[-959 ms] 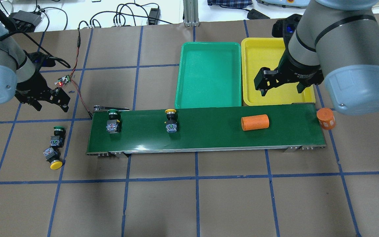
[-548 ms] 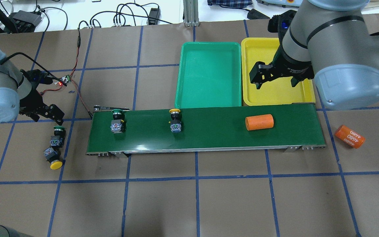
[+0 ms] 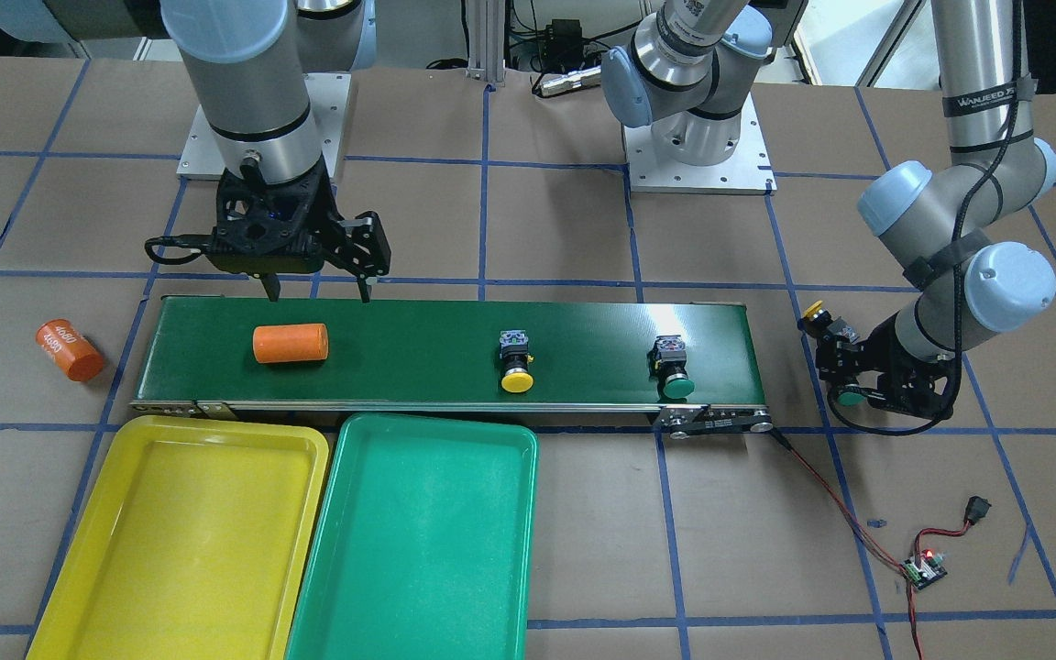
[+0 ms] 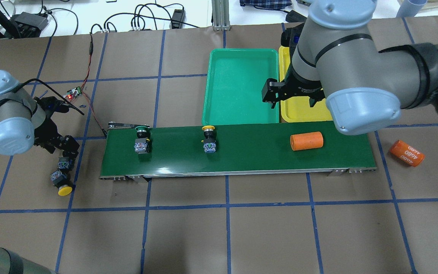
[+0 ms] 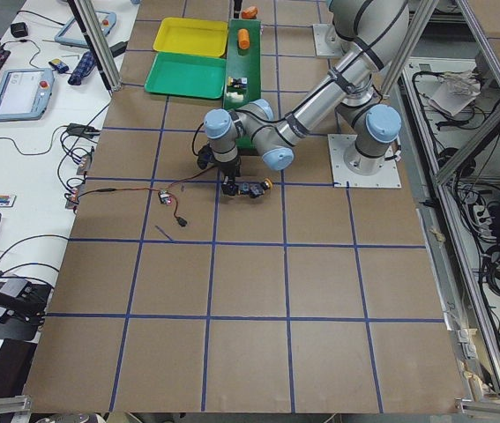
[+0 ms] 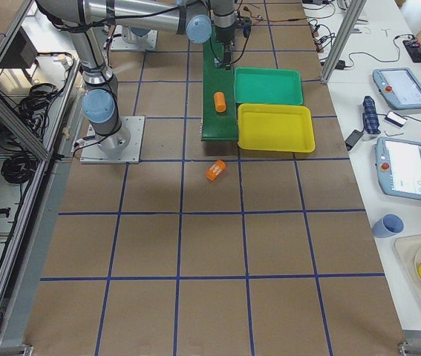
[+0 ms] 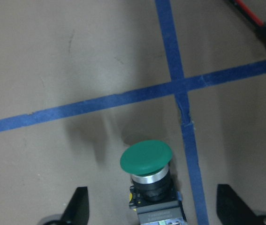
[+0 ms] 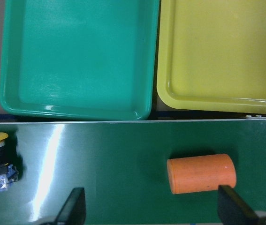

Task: Sort buttons by color to trays
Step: 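Lower right gripper to yellow-capped button while left gripper descends to green button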

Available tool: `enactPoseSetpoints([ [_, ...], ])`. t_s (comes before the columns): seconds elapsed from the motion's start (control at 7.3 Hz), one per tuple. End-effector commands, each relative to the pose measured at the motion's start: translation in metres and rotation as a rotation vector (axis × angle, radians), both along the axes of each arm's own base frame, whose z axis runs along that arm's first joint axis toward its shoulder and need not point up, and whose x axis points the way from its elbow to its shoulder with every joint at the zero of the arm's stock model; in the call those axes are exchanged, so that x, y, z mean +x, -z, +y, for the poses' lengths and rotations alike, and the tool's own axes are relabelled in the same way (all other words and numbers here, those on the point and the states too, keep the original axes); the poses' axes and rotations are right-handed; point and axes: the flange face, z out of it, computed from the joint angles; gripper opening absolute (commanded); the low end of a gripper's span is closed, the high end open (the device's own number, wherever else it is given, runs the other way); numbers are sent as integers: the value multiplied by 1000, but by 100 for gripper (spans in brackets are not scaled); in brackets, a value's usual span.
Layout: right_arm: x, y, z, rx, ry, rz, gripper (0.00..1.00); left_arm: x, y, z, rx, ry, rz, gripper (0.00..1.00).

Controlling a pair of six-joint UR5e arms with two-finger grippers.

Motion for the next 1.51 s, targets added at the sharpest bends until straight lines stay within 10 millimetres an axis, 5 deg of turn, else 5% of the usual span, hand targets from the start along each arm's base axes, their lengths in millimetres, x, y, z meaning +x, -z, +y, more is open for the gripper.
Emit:
enactPoseSetpoints([
  [0.0,52,25,1,-22,-8,-15,98,0,8,0,13,-3,6,43],
  [0.14,75,36,3,-38,-9,-15,98,2,3,-3,14,-3,5,0],
  [0.41,106,58,6,-38,7,-28,94,-1,-29,-6,24,-5,14,0],
  [0.69,130,92,-1,-80,-26,8,88,-9,-107,-28,33,-48,48,0],
  [0.82,135,103,0,-72,-48,42,89,-34,-136,-38,25,-123,98,0],
  [1.1,136,110,1,-61,-57,48,88,-115,-140,-49,27,-122,81,0],
  [1.37,135,118,4,-35,-94,64,83,-157,-116,-49,79,-80,79,0],
])
